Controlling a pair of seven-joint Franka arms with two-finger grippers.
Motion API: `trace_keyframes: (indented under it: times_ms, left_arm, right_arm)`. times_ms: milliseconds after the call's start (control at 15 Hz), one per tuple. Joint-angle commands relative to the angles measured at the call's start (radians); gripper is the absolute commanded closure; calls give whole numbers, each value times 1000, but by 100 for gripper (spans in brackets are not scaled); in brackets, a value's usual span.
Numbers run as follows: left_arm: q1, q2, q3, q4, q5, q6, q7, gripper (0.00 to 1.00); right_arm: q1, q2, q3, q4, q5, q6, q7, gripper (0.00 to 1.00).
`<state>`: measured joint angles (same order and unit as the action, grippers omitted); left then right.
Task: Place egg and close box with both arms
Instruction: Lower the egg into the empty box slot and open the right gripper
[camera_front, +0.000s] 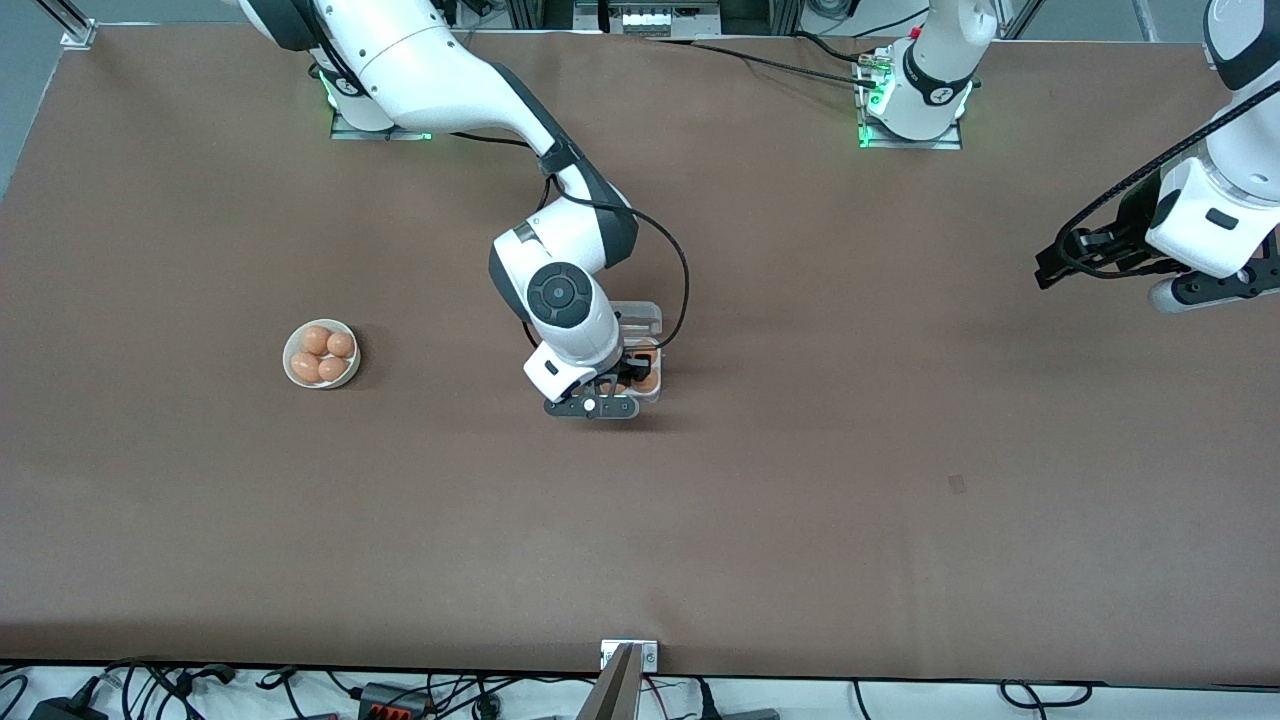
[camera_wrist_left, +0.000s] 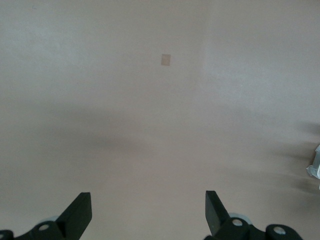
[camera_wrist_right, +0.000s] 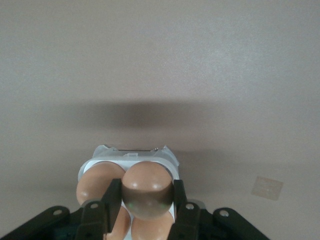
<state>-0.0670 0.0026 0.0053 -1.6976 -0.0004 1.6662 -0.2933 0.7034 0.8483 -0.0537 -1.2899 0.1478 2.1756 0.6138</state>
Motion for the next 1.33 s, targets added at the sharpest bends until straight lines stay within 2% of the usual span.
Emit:
trace_keyframes:
  times_ms: [0, 600, 667, 733, 800, 1067, 1267]
  left_arm:
    - [7, -16, -2, -11, -6, 4, 17, 0]
    - [7, -16, -2, -11, -6, 4, 17, 0]
    - [7, -16, -2, -11, -6, 4, 17, 0]
    - [7, -16, -2, -11, -6, 1, 17, 0]
    - [7, -16, -2, -11, -6, 4, 17, 0]
    - [7, -16, -2, -11, -6, 1, 17, 0]
    - [7, -16, -2, -11, -6, 0, 17, 0]
  right_arm:
    - [15, -3, -9, -6, -16, 13, 20, 85]
    - [21, 3, -11, -16, -31, 9, 18, 84]
    - [21, 3, -11, -16, -39, 10, 18, 71]
    - [22, 3, -11, -14, -40, 10, 20, 17]
    - [19, -1, -12, -12, -40, 7, 18, 0]
    - [21, -18, -25, -2, -40, -14, 26, 0]
    - [19, -49, -44, 11, -42, -94, 24, 0]
